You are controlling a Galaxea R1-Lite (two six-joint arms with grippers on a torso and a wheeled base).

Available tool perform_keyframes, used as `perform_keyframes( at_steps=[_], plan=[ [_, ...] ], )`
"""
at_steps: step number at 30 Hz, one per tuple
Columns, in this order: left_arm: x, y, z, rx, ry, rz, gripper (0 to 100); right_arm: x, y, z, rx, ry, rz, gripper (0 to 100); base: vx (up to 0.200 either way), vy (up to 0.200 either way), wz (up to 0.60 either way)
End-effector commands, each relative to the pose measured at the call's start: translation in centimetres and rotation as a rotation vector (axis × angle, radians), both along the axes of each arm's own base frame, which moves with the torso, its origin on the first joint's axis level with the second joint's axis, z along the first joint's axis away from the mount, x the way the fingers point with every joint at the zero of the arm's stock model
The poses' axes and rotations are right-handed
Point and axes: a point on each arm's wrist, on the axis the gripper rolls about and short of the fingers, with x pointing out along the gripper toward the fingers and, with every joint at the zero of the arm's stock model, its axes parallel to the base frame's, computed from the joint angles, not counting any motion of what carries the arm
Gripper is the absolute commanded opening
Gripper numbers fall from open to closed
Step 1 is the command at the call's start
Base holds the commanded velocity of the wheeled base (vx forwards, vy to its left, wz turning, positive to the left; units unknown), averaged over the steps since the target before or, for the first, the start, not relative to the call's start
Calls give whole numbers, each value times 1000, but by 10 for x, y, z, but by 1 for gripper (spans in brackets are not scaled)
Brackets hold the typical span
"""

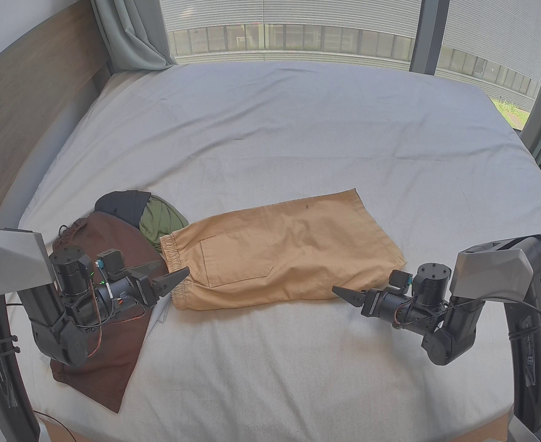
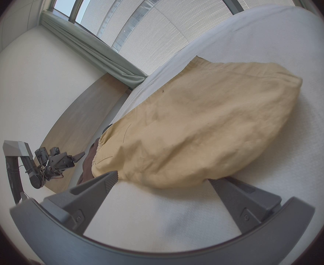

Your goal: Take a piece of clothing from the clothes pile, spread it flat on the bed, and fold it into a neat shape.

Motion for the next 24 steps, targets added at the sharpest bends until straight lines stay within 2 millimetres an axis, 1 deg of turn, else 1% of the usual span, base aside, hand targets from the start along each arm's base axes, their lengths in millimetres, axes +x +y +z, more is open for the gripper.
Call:
perform_keyframes(
  at_steps=[1, 7, 12, 23, 24],
  plan=[
    [-1, 0, 0, 0, 3, -1, 100, 6, 10, -8, 18, 1, -6, 100, 0, 0, 0],
    [-1, 0, 0, -1, 0, -2, 100, 21, 19, -10, 45, -50, -40, 100, 0, 0, 0],
    [-1, 0, 1, -2, 0, -2, 100, 23, 22, -8, 88, -29, -65, 100, 0, 0, 0],
    [0, 0, 0, -1, 0, -1, 100, 25, 21, -8, 94, -28, -71, 100, 0, 0, 0],
    [0, 0, 0, -1, 0, -1, 100, 25, 21, -8, 94, -28, -71, 0, 0, 0, 0]
  ],
)
